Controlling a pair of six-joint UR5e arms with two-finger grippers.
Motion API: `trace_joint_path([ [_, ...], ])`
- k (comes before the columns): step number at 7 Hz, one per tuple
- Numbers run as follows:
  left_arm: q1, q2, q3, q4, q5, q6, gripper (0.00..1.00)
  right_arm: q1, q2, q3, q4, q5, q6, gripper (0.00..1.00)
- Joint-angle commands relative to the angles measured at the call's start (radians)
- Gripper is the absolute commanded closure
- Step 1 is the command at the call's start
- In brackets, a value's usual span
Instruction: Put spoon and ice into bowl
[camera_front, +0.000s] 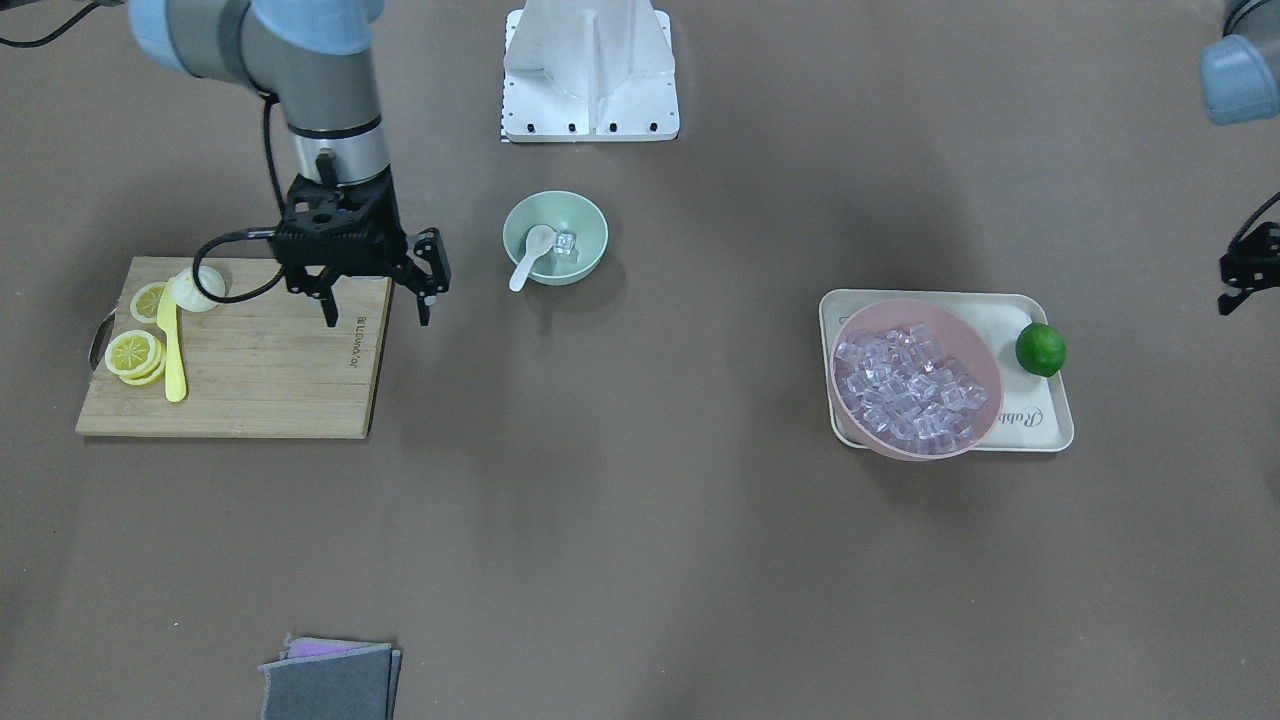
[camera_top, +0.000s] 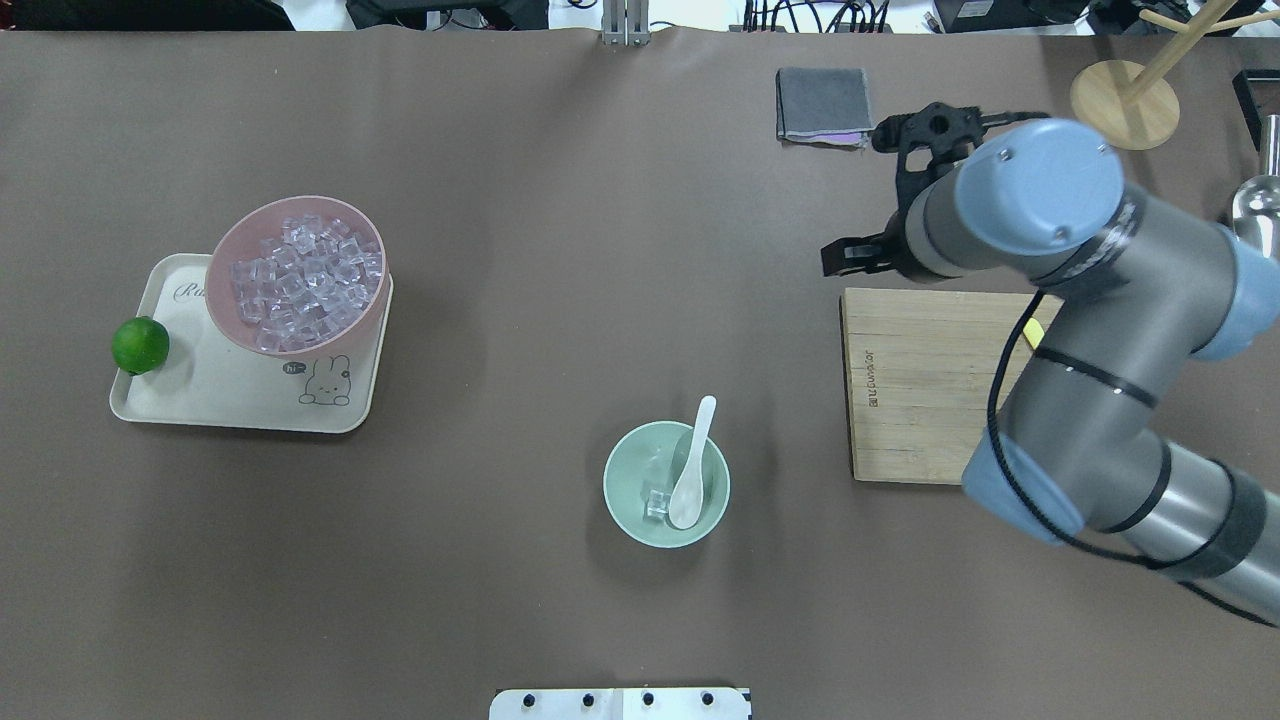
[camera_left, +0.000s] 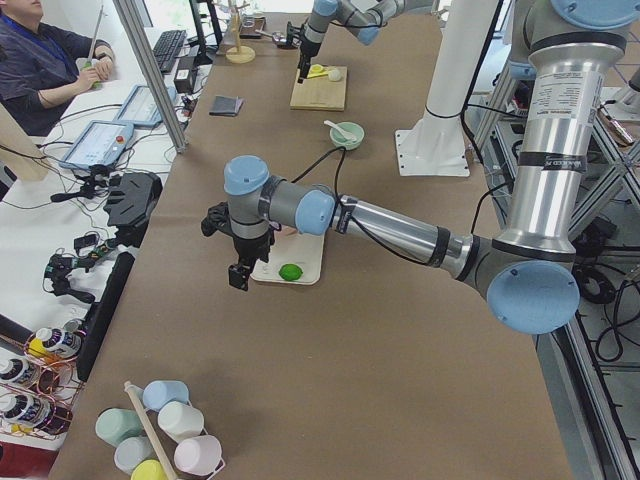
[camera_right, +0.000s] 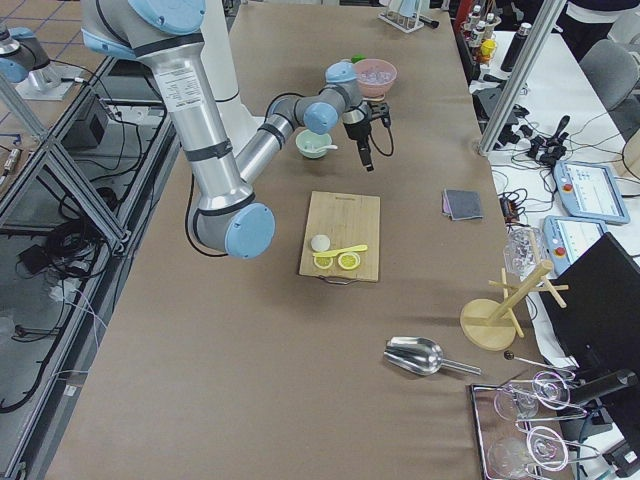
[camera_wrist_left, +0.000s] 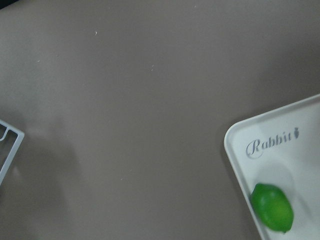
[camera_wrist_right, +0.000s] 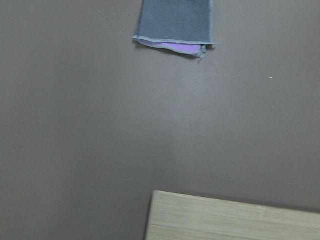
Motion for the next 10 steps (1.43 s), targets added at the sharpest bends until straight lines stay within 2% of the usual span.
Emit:
trace_joint_path([
  [1, -0.091, 0.066, 0.093, 0.037, -0.008, 0.060, 0.01, 0.267, -0.107, -0.022, -0.001, 0.263, -0.393, 0.00],
  [2, -0.140, 0.071, 0.115, 0.007, -0.011, 0.060, 0.01, 0.413, -0.159, -0.067, -0.001, 0.404, -0.623, 0.00],
  [3, -0.145, 0.071, 0.115, 0.008, -0.013, 0.060, 0.01, 0.531, -0.213, -0.119, -0.001, 0.486, -0.815, 0.00],
  [4, -0.147, 0.072, 0.117, 0.006, -0.013, 0.063, 0.01, 0.620, -0.270, -0.163, -0.001, 0.528, -0.962, 0.00],
  [6, -0.160, 0.092, 0.107, 0.009, -0.025, 0.058, 0.01, 0.739, -0.453, -0.161, 0.002, 0.541, -1.049, 0.00],
  [7, -0.163, 0.110, 0.110, 0.005, -0.065, 0.046, 0.01, 0.746, -0.520, -0.183, 0.002, 0.544, -1.044, 0.00],
  [10, -0.208, 0.160, 0.054, 0.000, -0.060, 0.049, 0.01, 0.801, -0.552, -0.176, -0.010, 0.550, -1.050, 0.00],
])
